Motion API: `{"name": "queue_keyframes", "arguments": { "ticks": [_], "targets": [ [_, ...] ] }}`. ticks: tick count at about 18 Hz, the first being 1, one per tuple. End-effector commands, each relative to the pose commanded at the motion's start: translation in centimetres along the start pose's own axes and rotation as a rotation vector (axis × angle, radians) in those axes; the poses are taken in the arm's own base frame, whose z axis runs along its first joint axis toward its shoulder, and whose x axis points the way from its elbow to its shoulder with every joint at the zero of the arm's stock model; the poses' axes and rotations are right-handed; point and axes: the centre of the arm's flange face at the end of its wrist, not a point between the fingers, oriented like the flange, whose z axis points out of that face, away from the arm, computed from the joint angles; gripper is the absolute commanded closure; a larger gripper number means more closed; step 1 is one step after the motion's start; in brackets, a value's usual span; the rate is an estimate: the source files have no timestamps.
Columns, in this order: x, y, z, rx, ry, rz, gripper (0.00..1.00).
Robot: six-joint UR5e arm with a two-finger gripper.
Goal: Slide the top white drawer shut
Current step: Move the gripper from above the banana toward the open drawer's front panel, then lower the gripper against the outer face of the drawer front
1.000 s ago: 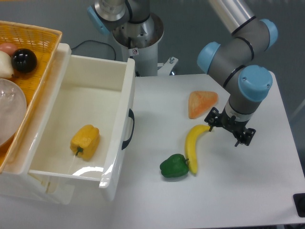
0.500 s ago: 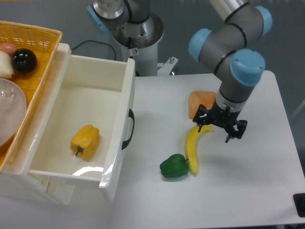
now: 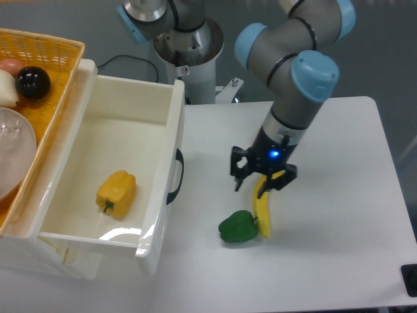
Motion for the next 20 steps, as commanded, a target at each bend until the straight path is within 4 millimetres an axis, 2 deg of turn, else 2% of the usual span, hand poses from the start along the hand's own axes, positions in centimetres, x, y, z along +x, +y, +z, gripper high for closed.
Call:
{"name": "queue_keyframes", "arguments": {
  "ticks": [2, 4, 7, 11, 15, 20],
  "targets": [
    [1.3, 0.1, 1.5, -0.021, 0.024, 0.027, 0.58],
    [2.1, 0.2, 2.2, -0.026, 0.04, 0.033, 0.6],
    [1.8, -0.2, 1.8, 0.018, 0.076, 0.021, 0.6],
    [0.3, 0.4, 0.7, 0.013, 0.083, -0.017, 0.6],
    [0.8, 0.3, 0.7, 0.012, 0.095, -0.017, 0.61],
    [2.3, 0.5, -0.2, 0.004, 0.14, -0.038, 0.79]
  ]
}}
